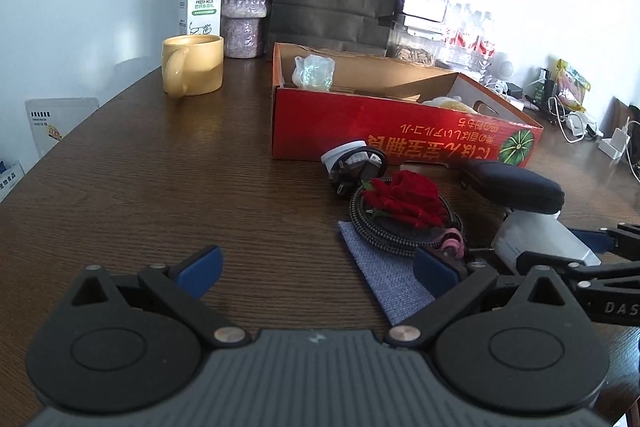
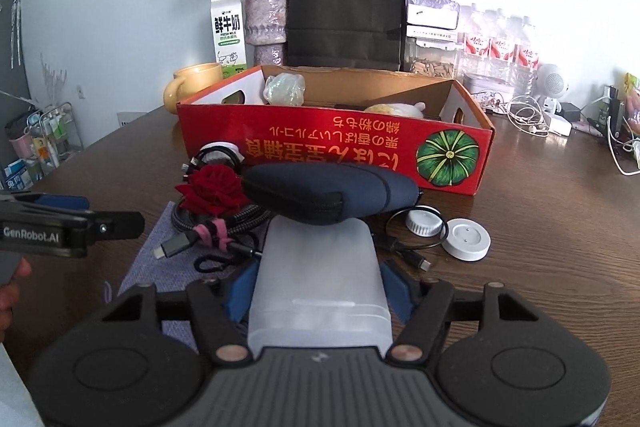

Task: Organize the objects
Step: 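Grasp the translucent white plastic container with the right gripper, then lift the white container off the table with the right gripper, then grasp the beige strap on the blue-gray cloth with the left gripper while the right holds the container, then carry the white container and beige strap over the red box, then open both grippers to drop the container and strap into the box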

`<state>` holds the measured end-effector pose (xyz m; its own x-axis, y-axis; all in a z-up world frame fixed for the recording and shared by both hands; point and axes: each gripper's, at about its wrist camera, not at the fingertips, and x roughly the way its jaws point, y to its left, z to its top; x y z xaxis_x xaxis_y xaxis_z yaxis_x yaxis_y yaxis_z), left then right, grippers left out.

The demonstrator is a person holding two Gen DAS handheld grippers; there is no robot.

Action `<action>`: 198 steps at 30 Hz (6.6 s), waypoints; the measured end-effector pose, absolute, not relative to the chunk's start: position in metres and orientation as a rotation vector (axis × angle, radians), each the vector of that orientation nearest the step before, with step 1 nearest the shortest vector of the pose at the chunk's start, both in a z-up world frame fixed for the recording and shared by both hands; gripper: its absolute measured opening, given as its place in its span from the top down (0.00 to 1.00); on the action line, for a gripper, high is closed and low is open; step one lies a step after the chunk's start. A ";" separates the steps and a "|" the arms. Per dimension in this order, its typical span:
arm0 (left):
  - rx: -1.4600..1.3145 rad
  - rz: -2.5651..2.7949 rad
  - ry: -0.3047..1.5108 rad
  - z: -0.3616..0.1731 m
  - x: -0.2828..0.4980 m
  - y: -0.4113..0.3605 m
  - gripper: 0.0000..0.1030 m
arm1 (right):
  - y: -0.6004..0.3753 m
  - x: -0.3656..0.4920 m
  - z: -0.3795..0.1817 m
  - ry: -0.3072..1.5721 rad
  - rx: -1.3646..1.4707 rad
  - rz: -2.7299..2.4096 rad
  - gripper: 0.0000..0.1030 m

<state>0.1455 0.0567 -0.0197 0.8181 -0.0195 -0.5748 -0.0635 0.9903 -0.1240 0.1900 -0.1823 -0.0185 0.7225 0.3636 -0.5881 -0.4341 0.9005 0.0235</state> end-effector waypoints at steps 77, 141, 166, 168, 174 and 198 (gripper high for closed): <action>0.073 -0.249 0.700 -0.031 0.164 -0.088 0.65 | -0.275 0.191 -0.029 0.495 0.018 0.489 0.37; -0.131 -0.134 0.339 0.069 0.298 0.019 0.93 | -0.141 0.343 0.052 0.352 -0.088 0.513 0.37; -0.126 0.018 0.403 0.043 0.350 0.034 0.00 | -0.126 0.402 0.020 0.451 -0.094 0.447 0.00; -0.121 0.021 0.411 0.043 0.351 0.034 0.00 | -0.126 0.403 0.019 0.460 -0.093 0.442 0.00; -0.121 0.016 0.429 0.041 0.352 0.033 0.00 | -0.124 0.402 0.017 0.468 -0.102 0.449 0.00; -0.120 0.004 0.382 0.054 0.313 0.025 0.00 | -0.148 0.363 0.032 0.427 -0.115 0.446 0.00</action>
